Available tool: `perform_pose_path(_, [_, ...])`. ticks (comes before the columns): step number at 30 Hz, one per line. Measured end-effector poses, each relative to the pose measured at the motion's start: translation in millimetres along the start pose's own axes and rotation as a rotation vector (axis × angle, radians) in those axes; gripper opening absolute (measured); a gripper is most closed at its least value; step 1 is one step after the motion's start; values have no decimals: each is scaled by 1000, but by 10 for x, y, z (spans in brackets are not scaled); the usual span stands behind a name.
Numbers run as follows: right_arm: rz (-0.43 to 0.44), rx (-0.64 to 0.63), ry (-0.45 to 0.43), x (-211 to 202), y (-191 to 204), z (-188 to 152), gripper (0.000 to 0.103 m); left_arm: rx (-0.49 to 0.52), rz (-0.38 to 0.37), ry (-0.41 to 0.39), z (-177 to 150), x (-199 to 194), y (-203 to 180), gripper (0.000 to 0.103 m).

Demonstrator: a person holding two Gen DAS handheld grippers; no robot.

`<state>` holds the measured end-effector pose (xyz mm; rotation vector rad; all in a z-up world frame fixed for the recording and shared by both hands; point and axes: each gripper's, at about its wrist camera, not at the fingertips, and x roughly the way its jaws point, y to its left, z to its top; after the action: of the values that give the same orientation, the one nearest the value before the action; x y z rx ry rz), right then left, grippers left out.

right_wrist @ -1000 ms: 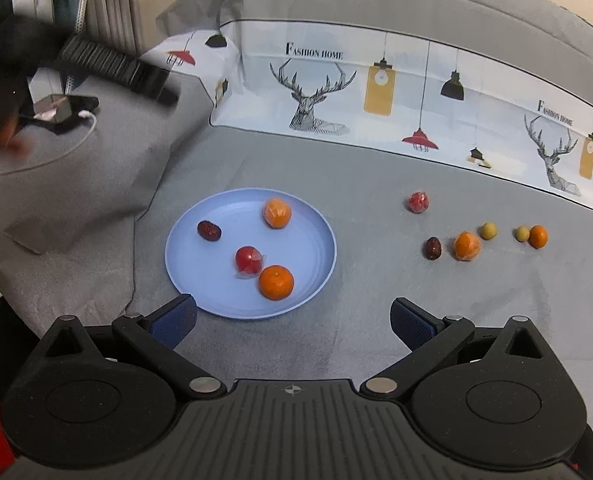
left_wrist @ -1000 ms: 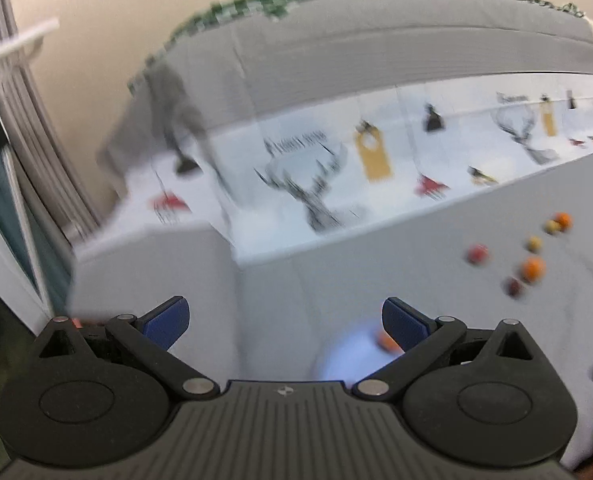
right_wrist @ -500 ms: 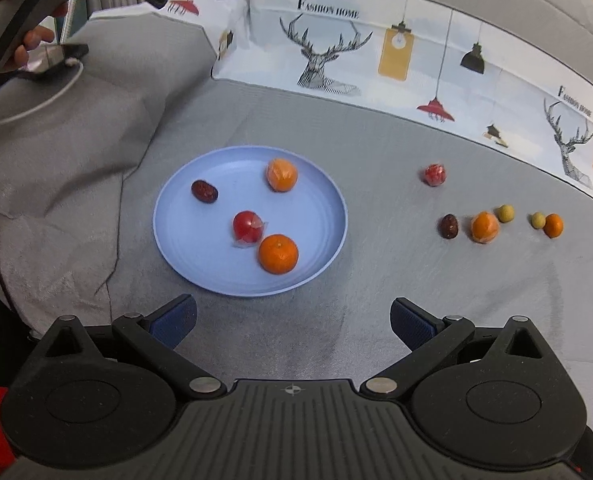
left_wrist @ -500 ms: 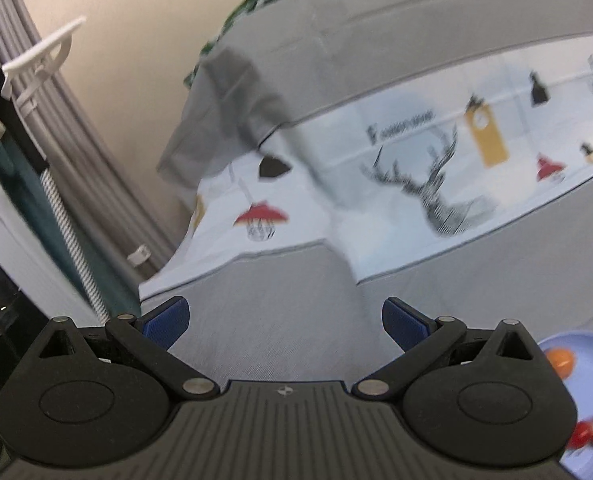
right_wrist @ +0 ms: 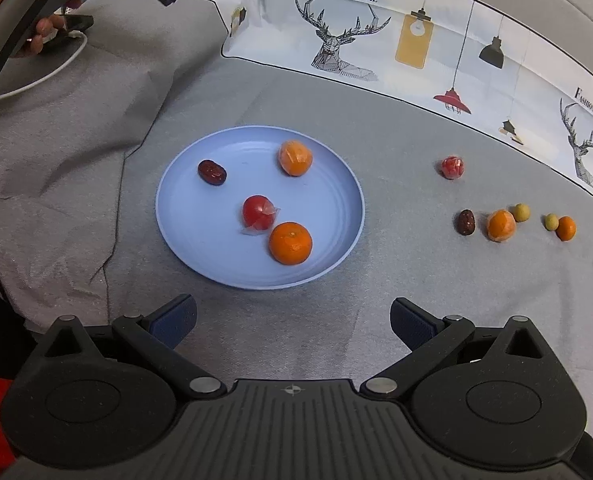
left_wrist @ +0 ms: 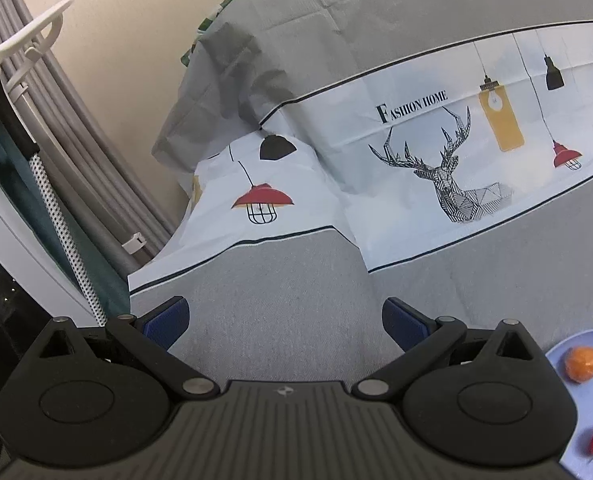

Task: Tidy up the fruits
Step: 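Swing both open tools over toward the loose fruits beside the plate, then grasp a plastic-wrapped tangerine with the left tool while the right tool grasps a tangerine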

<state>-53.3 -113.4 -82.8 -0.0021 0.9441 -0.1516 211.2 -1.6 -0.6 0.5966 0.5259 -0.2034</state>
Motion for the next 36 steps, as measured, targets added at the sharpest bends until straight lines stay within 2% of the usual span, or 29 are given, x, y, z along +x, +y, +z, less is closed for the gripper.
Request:
perform_pose_path(4, [-3,9,-14,-37,-30,7,102,-8,3,4,30,-79,18,103])
perform_pose_path(7, [-12,23,-42,-103,-73,22,102,-32,-2,-19,58,-312,25,103])
perform_pose_path(13, [-25,73,-116,-322,-213,22,102,-81,-80,-38,48,-958,-174,103])
perform_pose_path(21, [-52,152,-228,-690,-526,-94,102,-154,-202,16,-207,-1674,-612,103])
perform_pose_path(28, [-92,236,-284,-842,-891,-240,102,-136,-270,57,-294,-1895,-969,103])
perform_pose_path(32, [-116,282,-304,-868,-1096,-332,102,-111,-290,64,-248,-1899,-1187,103])
perform_pose_path(36, [-138,324,-304,-819,-1314,-393,102,-97,-343,89,-153,-1806,-1411,103])
